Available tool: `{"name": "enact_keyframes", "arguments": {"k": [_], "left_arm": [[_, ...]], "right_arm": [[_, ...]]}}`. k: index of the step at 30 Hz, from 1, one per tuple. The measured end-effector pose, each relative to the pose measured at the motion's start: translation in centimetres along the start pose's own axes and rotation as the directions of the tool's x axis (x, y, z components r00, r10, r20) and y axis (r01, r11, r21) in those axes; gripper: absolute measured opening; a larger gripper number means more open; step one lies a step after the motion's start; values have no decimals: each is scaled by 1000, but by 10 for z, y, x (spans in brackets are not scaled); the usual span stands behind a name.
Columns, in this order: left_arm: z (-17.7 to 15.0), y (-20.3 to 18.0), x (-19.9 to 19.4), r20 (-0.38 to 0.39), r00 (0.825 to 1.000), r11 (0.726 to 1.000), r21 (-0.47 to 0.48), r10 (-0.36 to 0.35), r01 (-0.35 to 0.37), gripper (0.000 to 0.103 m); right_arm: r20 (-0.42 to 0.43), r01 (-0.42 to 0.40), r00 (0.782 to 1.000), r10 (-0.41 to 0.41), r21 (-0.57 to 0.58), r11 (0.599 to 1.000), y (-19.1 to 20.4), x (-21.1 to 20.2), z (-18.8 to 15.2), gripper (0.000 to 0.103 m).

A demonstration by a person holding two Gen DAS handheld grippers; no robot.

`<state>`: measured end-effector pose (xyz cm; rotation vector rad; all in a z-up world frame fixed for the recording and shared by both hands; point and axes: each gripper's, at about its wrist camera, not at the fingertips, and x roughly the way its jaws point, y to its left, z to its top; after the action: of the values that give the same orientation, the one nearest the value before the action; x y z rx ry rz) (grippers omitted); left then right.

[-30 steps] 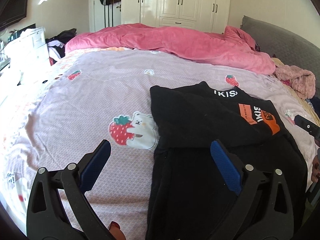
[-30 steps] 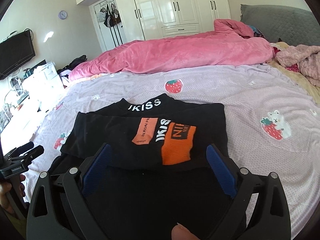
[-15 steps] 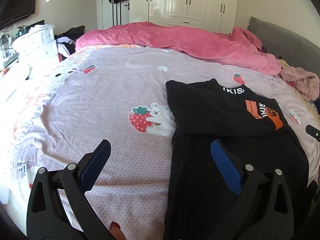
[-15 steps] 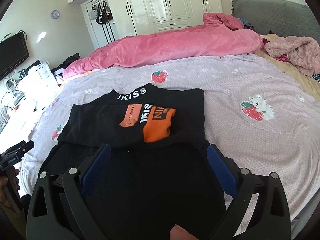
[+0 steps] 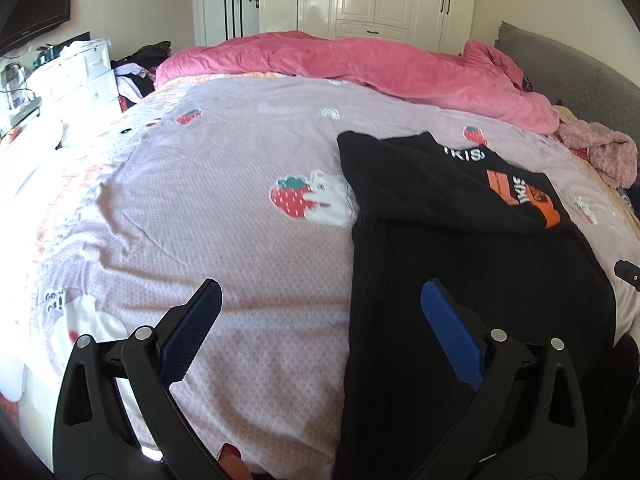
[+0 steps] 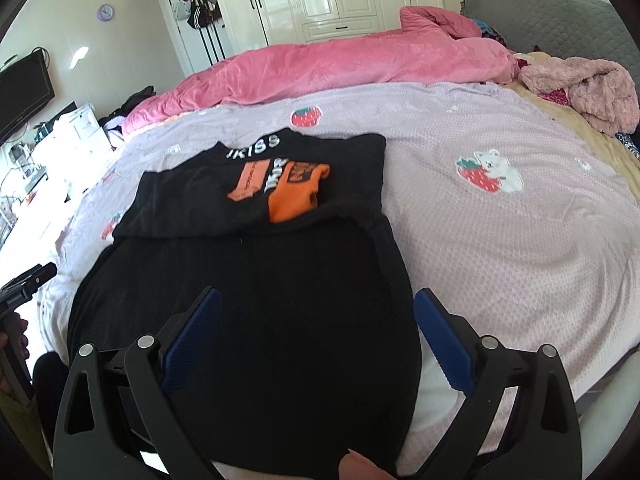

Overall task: Fold small clothes
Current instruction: 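Move both grippers to the shirt hem and close them on it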

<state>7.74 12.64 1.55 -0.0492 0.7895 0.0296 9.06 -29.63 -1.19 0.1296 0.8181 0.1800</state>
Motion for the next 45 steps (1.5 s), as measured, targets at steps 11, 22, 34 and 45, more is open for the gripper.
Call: {"name": "enact_keyframes", "arguments": {"k": [11,22,34,45], "left_arm": [[-43,-16,-2,-97,994,998,37,-47,50,90],[-66,-19,-4,-157,983,995,16,-98,102,62],[-76,-23,0,-198,973,992,13,-122,127,45],[-88,-15,2,-231,959,986,-30,-164,162,35]], "right_arm": [[-63,32,997,-34,-24,999,-9,-8,-42,96],[-92,27,995,-28,-20,999,-16,-18,-64,96],[-161,-23,987,25,13,1000,-22,-12,-78,61],[-116,-67,991,61,-48,997,-18,-21,-78,10]]}}
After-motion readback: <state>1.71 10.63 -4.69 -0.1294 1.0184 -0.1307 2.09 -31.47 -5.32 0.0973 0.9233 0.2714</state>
